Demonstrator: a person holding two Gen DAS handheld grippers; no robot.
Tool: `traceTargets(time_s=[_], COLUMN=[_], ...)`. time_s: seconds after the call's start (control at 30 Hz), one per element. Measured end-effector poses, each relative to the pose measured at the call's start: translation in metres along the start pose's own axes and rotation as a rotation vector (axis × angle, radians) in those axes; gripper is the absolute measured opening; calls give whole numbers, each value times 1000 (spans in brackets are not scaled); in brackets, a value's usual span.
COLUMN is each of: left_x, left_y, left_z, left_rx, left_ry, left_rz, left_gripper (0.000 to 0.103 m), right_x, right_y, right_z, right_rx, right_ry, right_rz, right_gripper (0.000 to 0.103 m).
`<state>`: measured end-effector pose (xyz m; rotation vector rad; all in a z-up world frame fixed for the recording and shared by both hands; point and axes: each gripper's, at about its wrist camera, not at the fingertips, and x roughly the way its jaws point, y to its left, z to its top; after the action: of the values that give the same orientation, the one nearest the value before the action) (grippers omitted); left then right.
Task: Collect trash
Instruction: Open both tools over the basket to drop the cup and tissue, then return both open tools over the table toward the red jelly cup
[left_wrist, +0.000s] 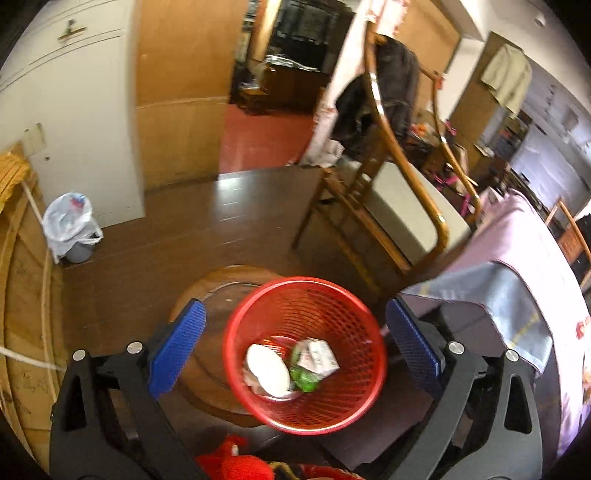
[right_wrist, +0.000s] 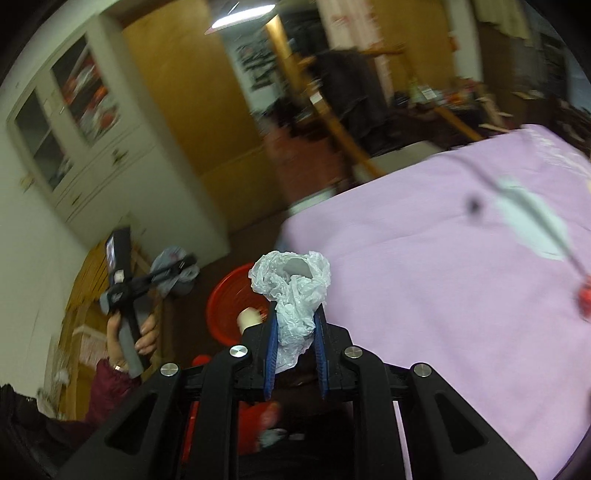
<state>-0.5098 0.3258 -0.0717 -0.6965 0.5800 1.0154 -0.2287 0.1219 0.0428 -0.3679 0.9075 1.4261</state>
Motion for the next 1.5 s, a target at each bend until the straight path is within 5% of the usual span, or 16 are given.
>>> traceTargets(time_s=[0.17, 0.3, 0.33, 0.37, 0.4, 0.53, 1.2, 1.5], left_x=[0, 1, 1, 0, -1, -3, -45, -64], left_y=[9, 19, 22, 25, 26, 30, -58, -129], left_z=[2, 6, 6, 7, 7, 8, 1, -18], left_rx=[17, -3, -12, -17, -18, -9, 147, 266], left_ry=[-18, -25, -25, -26, -28, -44, -81, -53], left_rz=[95, 82, 76, 76, 83, 133, -46, -175], left_gripper=[95, 95, 95, 95, 95, 95, 95, 95], right_x=[65, 112, 121, 129, 137, 145, 2, -62], right_y=[44, 76, 81, 81, 84, 81, -30, -90], right_z=[12, 29, 35, 38, 44, 48, -8, -56], right_rx=[-76, -115, -127, -140, -140, -96, 137, 236], right_ry=[124, 186, 188, 188, 175, 162, -109, -251], right_rz=[81, 134, 148, 157, 138, 141, -32, -227], right_gripper=[18, 24, 32, 55, 62, 66, 69, 74])
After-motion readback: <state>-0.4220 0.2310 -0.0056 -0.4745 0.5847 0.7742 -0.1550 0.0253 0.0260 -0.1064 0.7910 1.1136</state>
